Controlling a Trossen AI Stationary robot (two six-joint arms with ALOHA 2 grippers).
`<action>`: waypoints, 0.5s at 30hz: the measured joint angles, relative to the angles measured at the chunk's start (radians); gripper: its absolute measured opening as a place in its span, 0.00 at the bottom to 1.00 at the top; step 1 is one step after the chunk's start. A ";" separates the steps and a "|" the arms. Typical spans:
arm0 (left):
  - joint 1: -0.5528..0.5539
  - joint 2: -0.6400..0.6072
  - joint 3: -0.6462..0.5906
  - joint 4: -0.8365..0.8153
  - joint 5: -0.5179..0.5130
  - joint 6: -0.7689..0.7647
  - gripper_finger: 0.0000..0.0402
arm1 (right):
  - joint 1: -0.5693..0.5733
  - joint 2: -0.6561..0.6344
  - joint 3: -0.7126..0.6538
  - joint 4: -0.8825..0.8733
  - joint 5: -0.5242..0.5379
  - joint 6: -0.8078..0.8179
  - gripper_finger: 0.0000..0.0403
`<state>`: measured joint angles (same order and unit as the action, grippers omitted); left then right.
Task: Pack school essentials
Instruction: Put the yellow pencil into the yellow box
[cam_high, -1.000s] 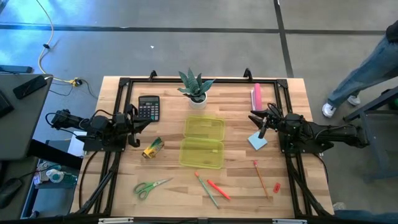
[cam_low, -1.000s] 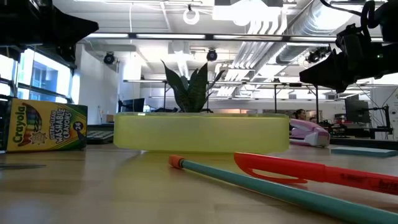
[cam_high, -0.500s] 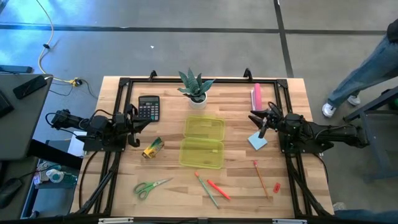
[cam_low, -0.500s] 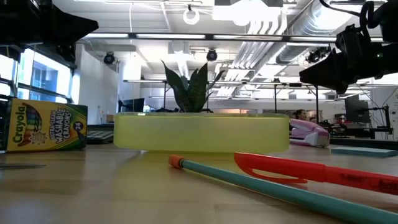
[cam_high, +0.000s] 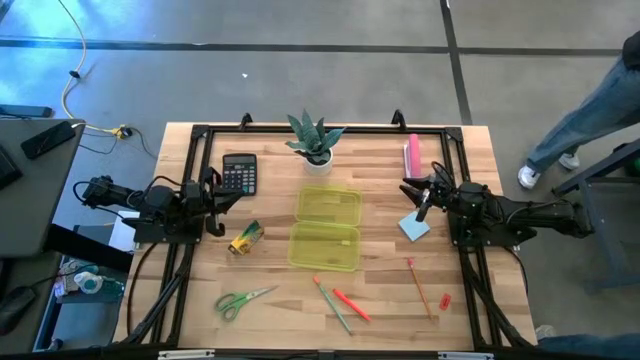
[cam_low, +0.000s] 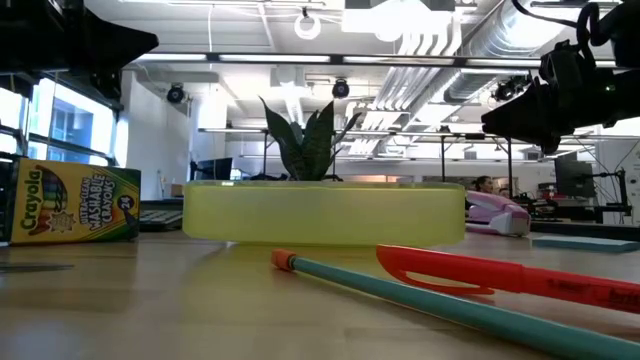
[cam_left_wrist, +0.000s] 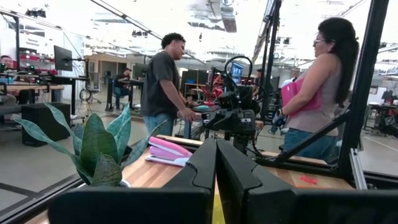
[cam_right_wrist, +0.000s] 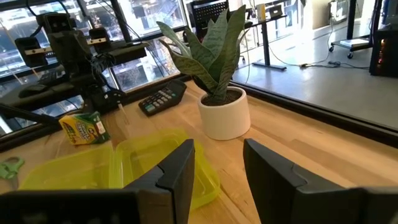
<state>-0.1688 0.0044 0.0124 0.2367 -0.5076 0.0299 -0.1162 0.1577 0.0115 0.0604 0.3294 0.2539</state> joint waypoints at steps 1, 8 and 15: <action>0.000 0.000 0.000 0.000 0.000 0.000 0.00 | 0.000 0.000 0.004 -0.008 0.000 0.000 0.32; 0.000 0.000 0.000 0.001 0.000 0.000 0.00 | 0.000 0.000 0.065 -0.020 -0.012 0.000 0.32; 0.000 0.000 0.000 0.001 0.000 0.000 0.00 | 0.001 0.005 0.162 -0.069 -0.084 0.133 0.32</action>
<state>-0.1688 0.0044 0.0124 0.2375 -0.5076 0.0299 -0.1154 0.1623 0.1732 -0.0086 0.2453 0.3872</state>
